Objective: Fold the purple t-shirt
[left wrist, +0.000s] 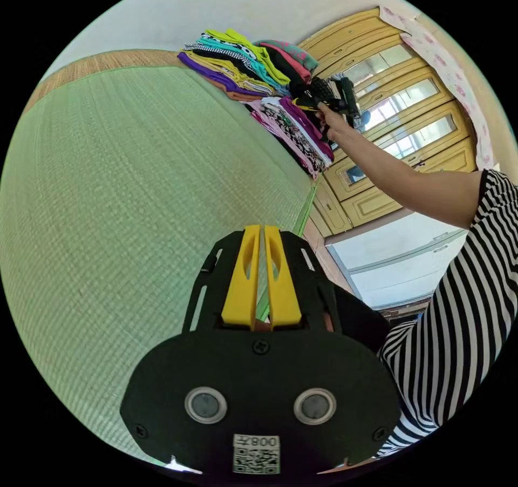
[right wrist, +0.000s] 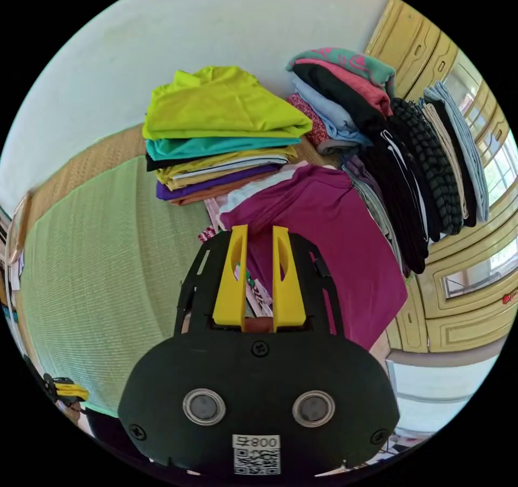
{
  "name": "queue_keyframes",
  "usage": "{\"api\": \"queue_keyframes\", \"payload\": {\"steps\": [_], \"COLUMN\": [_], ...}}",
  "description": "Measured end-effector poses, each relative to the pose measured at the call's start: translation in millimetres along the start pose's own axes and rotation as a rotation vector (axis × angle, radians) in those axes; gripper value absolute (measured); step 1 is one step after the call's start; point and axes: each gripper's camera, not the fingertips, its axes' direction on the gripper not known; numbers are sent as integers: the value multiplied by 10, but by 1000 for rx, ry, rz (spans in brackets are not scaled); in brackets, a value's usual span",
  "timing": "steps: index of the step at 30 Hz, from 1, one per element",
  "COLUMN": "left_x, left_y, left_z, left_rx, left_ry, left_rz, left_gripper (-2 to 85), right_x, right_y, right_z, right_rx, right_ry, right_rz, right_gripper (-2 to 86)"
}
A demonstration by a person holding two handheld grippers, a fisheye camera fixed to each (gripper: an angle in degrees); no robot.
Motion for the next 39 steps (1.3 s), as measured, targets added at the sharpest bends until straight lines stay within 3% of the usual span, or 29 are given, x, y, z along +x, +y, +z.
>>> {"api": "queue_keyframes", "payload": {"steps": [11, 17, 26, 31, 39], "left_x": [71, 263, 586, 542, 164], "left_y": [310, 767, 1327, 1798, 2346], "left_z": [-158, -379, -956, -1062, -907], "left_rx": [68, 110, 278, 321, 281], "left_ry": [-23, -5, 7, 57, 142], "left_rz": [27, -6, 34, -32, -196], "left_gripper": [4, 3, 2, 2, 15], "right_x": [710, 1249, 1432, 1445, 1638], "right_y": [339, 920, 2199, 3051, 3859], "right_z": [-198, -1089, -2515, -2806, -2538], "right_rx": [88, 245, 344, 259, 35], "right_ry": [-136, -431, -868, -1030, -1216], "right_rz": [159, 175, -45, -141, -137], "right_gripper": [13, 8, 10, 12, 14]}}
